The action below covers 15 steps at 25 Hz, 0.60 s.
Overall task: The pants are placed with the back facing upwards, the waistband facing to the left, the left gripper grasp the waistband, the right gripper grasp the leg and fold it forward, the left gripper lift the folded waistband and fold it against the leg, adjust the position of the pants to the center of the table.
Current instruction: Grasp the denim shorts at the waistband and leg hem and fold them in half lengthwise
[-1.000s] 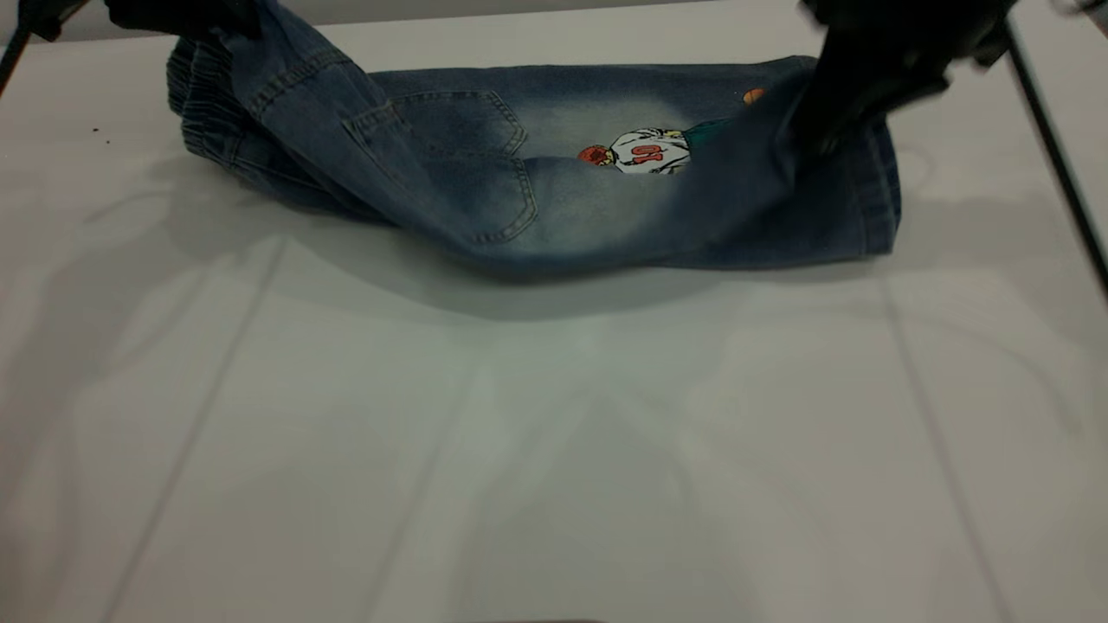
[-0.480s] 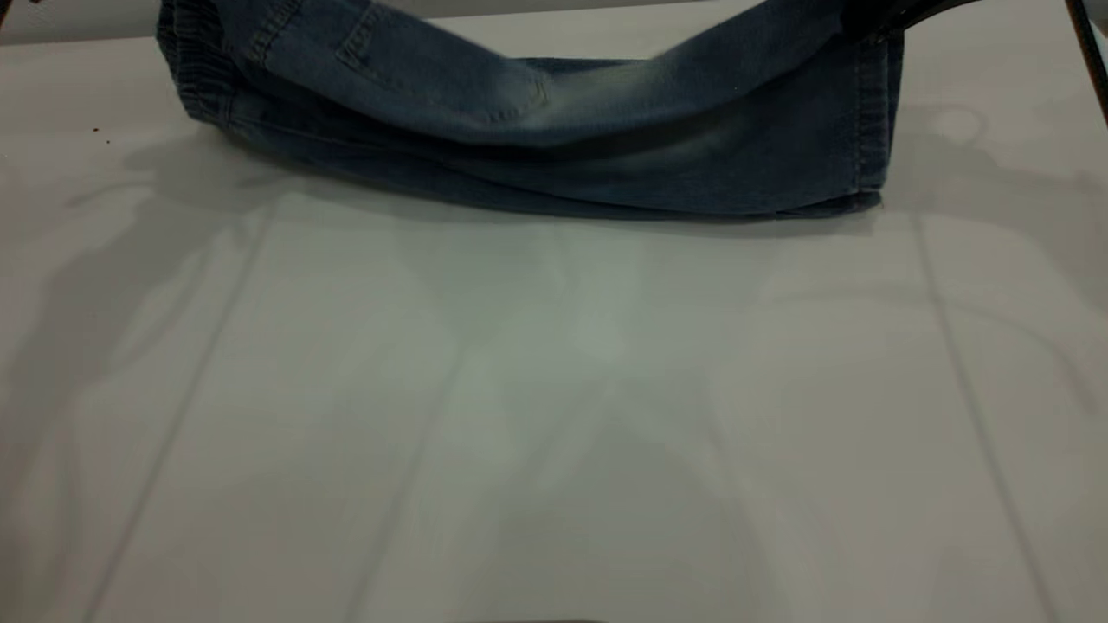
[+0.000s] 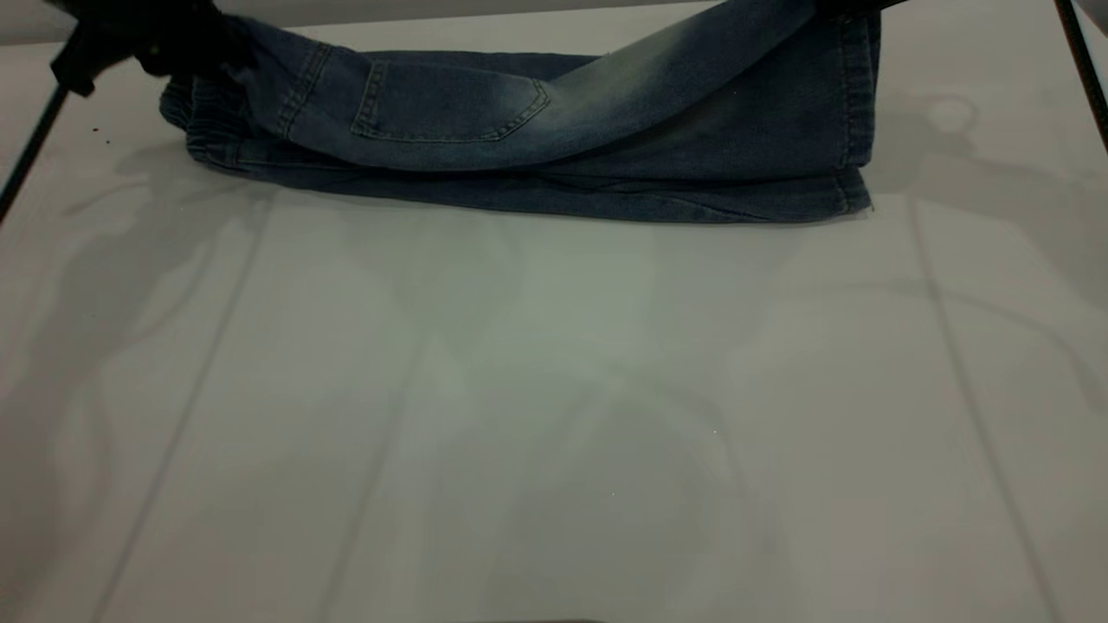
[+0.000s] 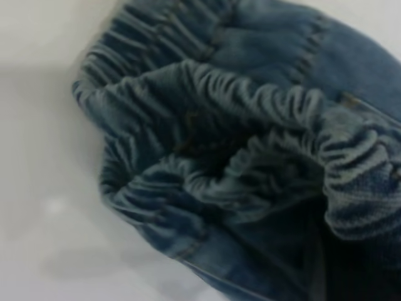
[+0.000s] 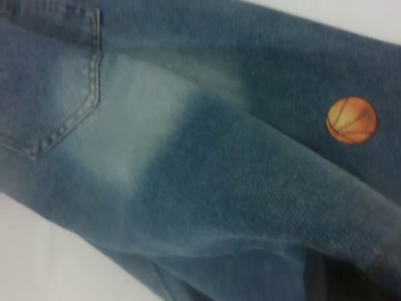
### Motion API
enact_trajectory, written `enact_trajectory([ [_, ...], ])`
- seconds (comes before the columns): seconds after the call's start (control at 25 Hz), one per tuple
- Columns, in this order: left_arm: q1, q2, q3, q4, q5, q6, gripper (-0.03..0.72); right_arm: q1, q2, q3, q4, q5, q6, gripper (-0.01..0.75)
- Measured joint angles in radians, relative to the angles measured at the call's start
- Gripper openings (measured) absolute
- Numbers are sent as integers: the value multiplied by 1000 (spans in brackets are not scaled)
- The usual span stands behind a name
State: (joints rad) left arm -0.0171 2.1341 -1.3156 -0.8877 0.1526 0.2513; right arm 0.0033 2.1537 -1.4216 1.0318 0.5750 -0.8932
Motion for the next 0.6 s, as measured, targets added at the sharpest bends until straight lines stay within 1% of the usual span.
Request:
enact_trajectory([
  [0.12, 0, 4, 0, 3, -36, 11, 91, 0, 16, 0, 58, -7, -63, 71],
  [0.2, 0, 4, 0, 12, -59, 57, 95, 0, 19, 0, 75, -12, -90, 126],
  [0.32, 0, 4, 0, 20, -75, 192, 113, 0, 19, -8, 84, -14, -108, 265],
  [0.44, 0, 5, -4, 20, -85, 387, 160, 0, 19, -10, 87, -9, -112, 435],
  [0.52, 0, 7, -20, 20, -80, 515, 214, 0, 19, -10, 87, 13, -112, 513],
  [0.6, 0, 10, -50, 20, -51, 604, 269, 0, 17, -11, 87, 65, -112, 555],
])
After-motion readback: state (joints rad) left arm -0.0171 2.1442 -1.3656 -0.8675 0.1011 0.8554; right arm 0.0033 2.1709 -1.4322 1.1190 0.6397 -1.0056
